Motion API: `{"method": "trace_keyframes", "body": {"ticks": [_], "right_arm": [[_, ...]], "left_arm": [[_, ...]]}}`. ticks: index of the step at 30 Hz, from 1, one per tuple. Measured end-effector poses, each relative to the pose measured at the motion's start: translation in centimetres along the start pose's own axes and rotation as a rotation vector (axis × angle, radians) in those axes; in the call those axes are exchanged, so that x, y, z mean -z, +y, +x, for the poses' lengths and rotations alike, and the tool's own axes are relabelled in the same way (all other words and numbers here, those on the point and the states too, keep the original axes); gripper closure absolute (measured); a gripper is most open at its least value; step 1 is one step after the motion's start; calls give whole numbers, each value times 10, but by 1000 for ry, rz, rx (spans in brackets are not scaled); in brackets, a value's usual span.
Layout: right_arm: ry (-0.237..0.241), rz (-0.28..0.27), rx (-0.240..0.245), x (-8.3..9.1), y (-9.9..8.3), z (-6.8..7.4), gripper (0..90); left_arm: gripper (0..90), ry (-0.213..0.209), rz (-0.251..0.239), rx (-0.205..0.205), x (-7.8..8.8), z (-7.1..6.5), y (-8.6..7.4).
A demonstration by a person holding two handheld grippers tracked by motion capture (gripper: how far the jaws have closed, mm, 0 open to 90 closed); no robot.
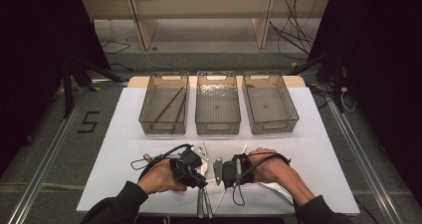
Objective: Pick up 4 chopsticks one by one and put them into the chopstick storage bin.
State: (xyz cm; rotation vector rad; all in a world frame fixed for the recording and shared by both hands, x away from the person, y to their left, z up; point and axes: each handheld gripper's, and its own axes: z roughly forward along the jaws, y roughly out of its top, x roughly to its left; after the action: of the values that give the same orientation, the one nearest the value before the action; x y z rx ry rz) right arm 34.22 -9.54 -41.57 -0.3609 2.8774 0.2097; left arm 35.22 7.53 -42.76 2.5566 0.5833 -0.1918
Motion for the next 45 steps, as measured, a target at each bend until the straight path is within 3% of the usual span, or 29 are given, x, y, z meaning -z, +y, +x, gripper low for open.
{"method": "trace_keyframes", "body": {"ticks": [1, 8, 13, 17, 19, 23, 25, 28, 34, 38, 45], "right_arm": [[4, 10, -16, 1, 0, 1, 850], [-1, 8, 11, 1, -1, 2, 847], [-6, 1, -14, 5, -3, 3, 833], [-14, -21, -53, 9, -6, 2, 749], [-34, -40, -73, 13, -9, 0, 638], [-65, -76, -130, 25, -17, -4, 527], [-91, -90, -176, 30, -20, -5, 492], [-113, -94, -203, 36, -26, -6, 436], [-110, -128, -280, 46, -41, -6, 358], [-89, -129, -323, 43, -50, -4, 326], [-48, -125, -352, 32, -59, -4, 304]], "left_arm": [[806, -8, -3, 1, 0, 0, 0], [847, -39, -26, -27, 1, -1, -1], [852, -52, -40, -38, 4, -1, -3], [854, -26, -54, -42, 7, 0, -4], [854, -14, -53, -47, 9, 1, -4], [855, 9, -70, -43, 15, 4, -7], [855, 19, -77, -43, 19, 5, -8], [855, 37, -90, -33, 26, 7, -11], [854, 95, -134, -16, 46, 13, -17], [854, 128, -168, 15, 59, 21, -22], [854, 192, -233, 59, 76, 34, -28]]}}
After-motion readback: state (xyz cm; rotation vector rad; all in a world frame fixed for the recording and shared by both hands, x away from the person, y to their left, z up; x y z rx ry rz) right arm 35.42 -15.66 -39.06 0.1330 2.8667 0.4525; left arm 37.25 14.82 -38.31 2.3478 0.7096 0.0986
